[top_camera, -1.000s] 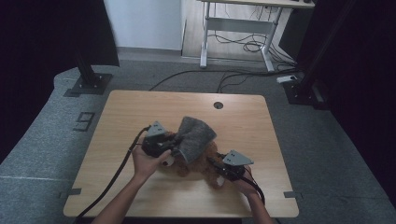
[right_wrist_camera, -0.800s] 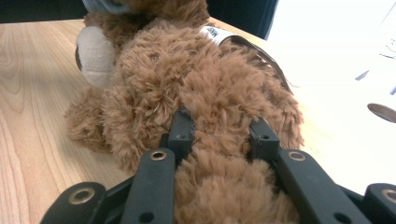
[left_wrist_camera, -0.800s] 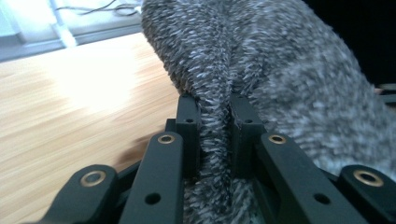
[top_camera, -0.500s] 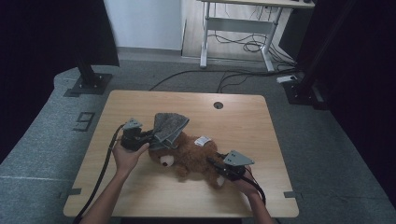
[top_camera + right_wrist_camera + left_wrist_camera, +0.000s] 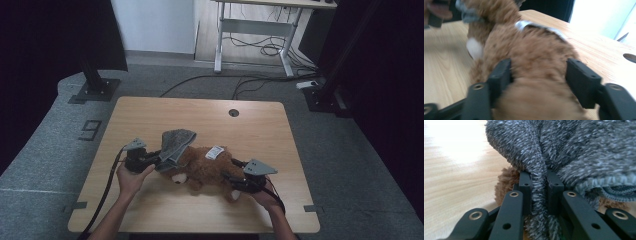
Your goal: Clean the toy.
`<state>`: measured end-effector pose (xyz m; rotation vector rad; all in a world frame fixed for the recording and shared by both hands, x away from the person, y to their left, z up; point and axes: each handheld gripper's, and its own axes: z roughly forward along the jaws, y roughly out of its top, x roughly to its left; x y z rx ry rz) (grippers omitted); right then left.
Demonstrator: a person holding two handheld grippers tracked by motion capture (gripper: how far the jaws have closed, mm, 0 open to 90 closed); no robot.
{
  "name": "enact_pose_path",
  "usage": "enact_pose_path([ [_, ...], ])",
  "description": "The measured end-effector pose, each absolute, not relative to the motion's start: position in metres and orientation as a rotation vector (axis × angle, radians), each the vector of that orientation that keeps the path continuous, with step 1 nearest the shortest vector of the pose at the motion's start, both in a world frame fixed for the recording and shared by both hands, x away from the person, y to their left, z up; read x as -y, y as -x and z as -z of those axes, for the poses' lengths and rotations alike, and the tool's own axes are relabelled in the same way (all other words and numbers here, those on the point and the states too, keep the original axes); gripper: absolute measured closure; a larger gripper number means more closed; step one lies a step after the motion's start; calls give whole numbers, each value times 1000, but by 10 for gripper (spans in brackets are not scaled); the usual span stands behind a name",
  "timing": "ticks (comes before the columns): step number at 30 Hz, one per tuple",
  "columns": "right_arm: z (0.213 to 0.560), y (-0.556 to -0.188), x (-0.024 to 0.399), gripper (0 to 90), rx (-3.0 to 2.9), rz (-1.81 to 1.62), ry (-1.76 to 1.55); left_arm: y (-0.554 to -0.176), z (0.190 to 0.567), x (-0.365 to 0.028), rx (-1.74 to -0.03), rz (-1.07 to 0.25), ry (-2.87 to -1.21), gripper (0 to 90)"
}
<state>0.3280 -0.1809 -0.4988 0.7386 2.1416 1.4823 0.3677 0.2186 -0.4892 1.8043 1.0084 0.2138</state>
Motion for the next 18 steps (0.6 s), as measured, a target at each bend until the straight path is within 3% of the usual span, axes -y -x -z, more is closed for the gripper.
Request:
enact_pose_path([
  [4,476,-333,183,259,-2154,-1555,-797,-359,493,-220,-996,-215,-1801,783],
  [8,462,-349,173,235,-2187,-1533,-867,-352,494,-221,-985,-216,-1801,784],
  [12,473,-359,153,206,-2287,-1437,-921,-346,496,-223,-977,-219,-1809,784],
  [18,495,-336,155,190,-2297,-1509,-972,-331,499,-227,-947,-216,-1819,783],
])
